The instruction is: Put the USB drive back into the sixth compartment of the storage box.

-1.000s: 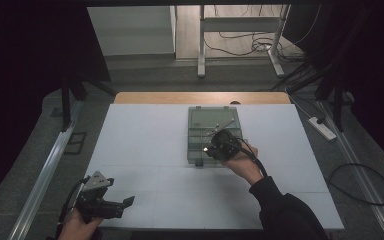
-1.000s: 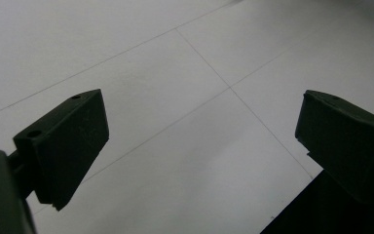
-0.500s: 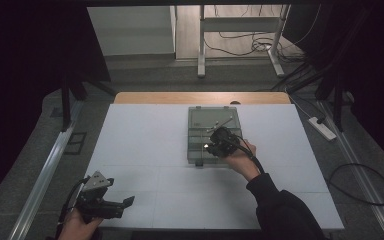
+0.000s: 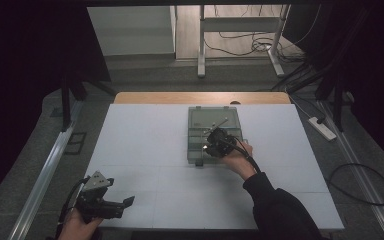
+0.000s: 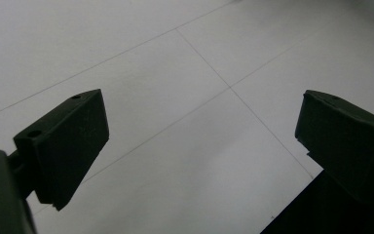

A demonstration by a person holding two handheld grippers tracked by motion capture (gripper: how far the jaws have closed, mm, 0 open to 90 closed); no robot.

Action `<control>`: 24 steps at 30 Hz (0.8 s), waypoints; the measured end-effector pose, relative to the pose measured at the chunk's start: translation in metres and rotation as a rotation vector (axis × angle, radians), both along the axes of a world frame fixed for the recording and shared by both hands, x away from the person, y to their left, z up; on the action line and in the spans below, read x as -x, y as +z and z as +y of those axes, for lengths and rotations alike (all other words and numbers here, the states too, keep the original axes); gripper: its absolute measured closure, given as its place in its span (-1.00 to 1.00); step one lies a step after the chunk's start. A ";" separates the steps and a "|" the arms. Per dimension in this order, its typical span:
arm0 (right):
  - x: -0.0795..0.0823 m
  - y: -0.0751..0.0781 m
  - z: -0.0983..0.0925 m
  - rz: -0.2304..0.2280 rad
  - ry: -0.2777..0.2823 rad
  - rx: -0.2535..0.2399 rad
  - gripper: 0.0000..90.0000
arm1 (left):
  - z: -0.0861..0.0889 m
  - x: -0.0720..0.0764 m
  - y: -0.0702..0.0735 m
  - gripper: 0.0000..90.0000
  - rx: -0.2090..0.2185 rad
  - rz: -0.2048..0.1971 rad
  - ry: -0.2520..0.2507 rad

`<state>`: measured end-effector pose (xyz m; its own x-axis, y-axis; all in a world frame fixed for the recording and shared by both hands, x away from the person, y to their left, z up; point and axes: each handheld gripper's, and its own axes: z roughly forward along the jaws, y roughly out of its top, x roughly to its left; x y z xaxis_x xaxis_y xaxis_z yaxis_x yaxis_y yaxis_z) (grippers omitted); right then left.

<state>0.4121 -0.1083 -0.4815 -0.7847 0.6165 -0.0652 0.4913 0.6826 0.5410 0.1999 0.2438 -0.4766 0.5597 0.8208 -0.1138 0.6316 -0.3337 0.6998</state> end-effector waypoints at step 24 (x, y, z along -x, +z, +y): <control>0.005 0.000 0.003 0.005 -0.006 0.013 0.38 | 0.000 0.000 0.000 -0.88 0.000 -0.004 -0.001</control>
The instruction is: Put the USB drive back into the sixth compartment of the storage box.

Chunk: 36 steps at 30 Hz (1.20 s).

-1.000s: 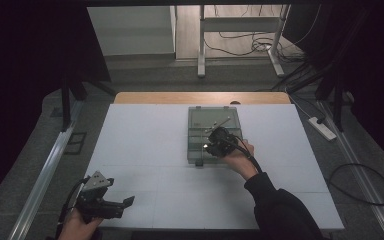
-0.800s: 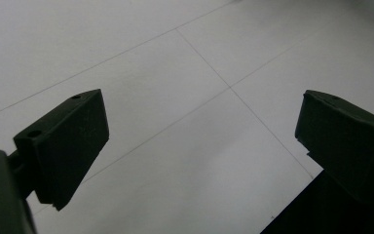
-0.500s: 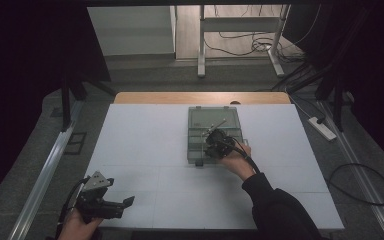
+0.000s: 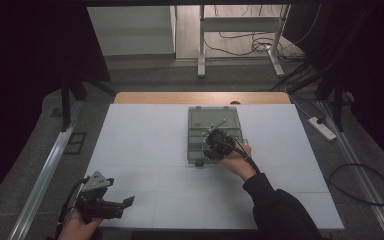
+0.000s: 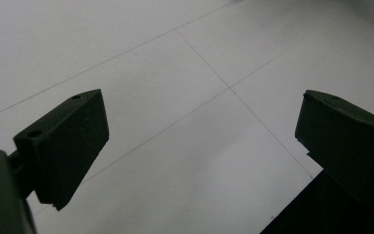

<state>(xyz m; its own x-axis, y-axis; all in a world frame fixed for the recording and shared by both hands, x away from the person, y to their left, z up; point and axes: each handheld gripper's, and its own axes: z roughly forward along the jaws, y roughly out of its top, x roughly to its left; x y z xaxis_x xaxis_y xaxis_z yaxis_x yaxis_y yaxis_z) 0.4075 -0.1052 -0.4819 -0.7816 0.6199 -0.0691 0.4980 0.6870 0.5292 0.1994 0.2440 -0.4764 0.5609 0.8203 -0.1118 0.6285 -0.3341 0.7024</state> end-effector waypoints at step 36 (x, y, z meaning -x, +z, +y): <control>0.005 0.016 -0.013 0.052 -0.017 -0.097 -0.42 | 0.000 0.000 0.000 -0.88 -0.002 -0.001 -0.003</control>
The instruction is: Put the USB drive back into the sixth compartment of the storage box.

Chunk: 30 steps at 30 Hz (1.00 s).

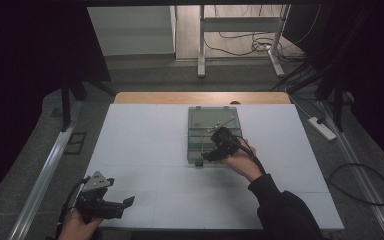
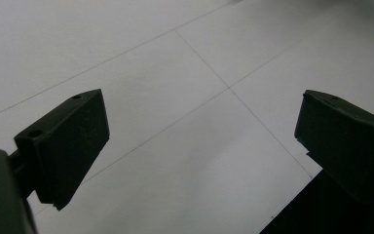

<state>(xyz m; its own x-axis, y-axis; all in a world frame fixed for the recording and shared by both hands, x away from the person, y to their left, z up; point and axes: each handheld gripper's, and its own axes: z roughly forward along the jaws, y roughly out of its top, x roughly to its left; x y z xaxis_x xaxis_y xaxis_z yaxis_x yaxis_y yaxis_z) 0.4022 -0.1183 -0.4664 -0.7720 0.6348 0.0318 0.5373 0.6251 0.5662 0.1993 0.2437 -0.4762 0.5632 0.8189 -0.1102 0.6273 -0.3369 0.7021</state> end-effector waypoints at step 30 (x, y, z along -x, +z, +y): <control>0.022 0.003 -0.007 -0.009 0.035 -0.021 -0.93 | 0.000 0.001 0.000 -0.88 0.003 -0.005 -0.001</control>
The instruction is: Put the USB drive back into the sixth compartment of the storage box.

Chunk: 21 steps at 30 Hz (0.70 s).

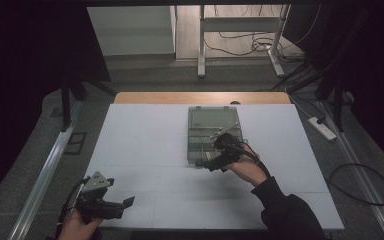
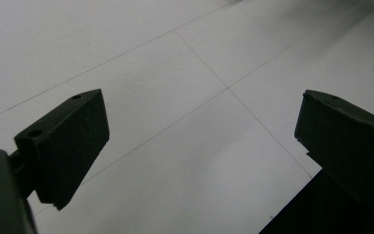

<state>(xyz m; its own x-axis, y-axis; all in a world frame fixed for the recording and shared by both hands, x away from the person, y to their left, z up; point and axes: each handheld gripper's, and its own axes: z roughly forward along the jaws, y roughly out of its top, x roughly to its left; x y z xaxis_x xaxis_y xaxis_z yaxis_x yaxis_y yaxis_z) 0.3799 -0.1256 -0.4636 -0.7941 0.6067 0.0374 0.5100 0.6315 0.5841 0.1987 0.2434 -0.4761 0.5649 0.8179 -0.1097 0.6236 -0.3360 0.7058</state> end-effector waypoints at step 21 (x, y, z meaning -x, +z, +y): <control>0.017 0.002 -0.013 -0.010 -0.010 0.006 -1.00 | 0.000 0.001 0.000 -0.88 -0.002 -0.001 0.000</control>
